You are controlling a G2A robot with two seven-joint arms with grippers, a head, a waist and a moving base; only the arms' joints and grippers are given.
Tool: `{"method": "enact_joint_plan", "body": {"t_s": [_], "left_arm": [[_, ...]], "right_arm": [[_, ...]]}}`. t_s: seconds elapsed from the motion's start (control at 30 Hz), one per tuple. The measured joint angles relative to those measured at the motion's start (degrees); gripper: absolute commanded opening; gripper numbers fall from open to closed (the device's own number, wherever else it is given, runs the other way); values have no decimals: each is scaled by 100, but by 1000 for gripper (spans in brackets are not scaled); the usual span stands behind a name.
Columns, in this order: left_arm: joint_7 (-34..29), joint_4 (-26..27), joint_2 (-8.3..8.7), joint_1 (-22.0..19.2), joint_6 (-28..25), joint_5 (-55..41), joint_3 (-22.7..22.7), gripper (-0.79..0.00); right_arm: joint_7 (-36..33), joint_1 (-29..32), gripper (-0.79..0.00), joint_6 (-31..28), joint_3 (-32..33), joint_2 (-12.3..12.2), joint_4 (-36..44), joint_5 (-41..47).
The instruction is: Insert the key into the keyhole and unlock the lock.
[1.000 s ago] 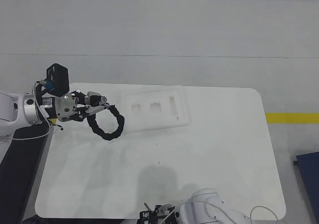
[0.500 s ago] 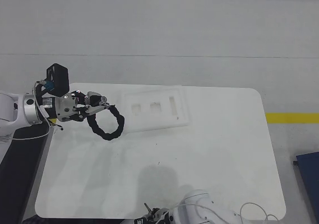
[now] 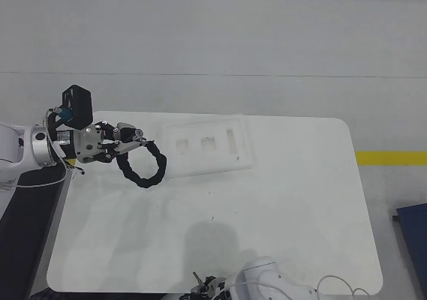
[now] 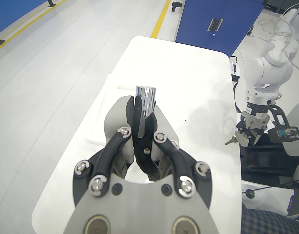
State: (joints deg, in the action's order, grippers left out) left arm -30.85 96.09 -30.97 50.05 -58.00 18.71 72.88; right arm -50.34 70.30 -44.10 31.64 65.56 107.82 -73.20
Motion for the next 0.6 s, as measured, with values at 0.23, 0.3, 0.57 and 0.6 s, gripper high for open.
{"method": "enact_joint_plan", "body": {"t_s": [0.23, 0.3, 0.57, 0.6], "left_arm": [[0, 0, 0, 0, 0, 0, 0, -785], [0, 0, 0, 0, 0, 0, 0, -785], [0, 0, 0, 0, 0, 0, 0, -785], [0, 0, 0, 0, 0, 0, 0, -785]], "right_arm": [[51, -41, -554, 5, 7, -25, -25, -123], [90, -61, -554, 8, 29, -30, -43, -121], [215, -170, -643, 41, 48, -26, -73, -168], [222, -179, -659, 44, 44, -24, -79, -172]]}}
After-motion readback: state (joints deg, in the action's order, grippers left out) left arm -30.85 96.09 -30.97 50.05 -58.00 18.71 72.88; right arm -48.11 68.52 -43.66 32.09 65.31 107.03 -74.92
